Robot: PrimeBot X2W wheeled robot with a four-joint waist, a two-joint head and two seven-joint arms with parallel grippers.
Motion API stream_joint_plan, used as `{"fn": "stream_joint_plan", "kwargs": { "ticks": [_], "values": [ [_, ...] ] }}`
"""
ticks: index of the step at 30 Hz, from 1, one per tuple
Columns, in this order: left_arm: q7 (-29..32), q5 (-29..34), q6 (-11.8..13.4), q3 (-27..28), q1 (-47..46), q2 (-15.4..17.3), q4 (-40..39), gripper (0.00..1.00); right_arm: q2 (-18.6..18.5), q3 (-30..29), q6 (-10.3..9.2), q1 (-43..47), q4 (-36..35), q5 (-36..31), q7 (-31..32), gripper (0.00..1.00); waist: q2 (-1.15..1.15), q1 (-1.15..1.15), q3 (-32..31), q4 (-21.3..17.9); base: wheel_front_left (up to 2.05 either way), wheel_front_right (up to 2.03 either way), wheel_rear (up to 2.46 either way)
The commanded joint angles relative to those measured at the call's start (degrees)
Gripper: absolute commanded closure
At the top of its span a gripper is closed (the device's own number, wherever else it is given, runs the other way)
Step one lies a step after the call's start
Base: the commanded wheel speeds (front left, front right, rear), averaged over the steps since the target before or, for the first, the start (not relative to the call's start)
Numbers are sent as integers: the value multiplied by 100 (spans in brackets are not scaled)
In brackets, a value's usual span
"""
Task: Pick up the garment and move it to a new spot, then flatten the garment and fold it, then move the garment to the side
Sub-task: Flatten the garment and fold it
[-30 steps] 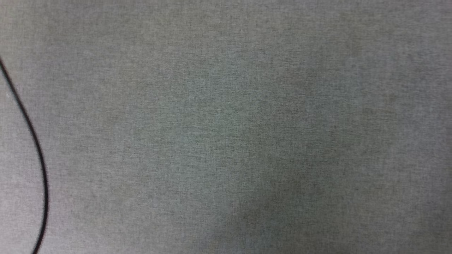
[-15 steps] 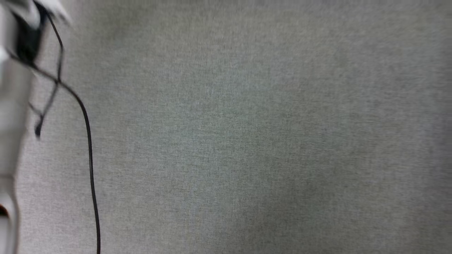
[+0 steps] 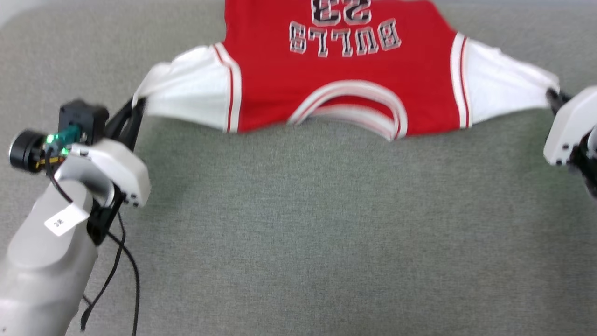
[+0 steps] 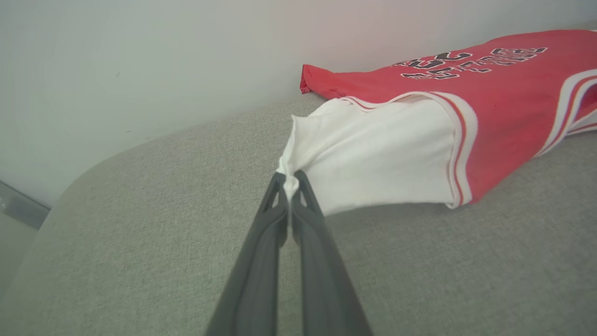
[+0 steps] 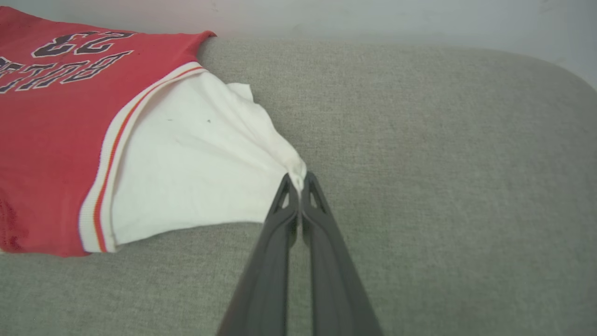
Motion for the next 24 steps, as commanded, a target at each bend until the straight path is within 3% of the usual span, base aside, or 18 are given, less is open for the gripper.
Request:
{"fn": "stream_joint_plan", "kwargs": {
  "ticks": [1,10,16,24],
  "values": [
    [67,-55,33,27,201,111,-8,100,-101,31,-10,215,28,106,75,100,0,1,-376,-81,0,0,0],
    [918,-493,-34,-169,1614,485,-654,100,-330,249,-12,1360,-81,714,661,100,0,1,-1231,-127,0,0,0],
    [1547,-823,114,-235,2598,742,-1552,100,-455,171,-12,2123,-309,1172,1122,100,0,1,-1683,-121,0,0,0],
    [2176,-1295,489,-150,3813,1228,-2770,100,-747,32,-11,3162,-954,1720,1939,100,0,1,-2096,-144,0,0,0]
  ]
}}
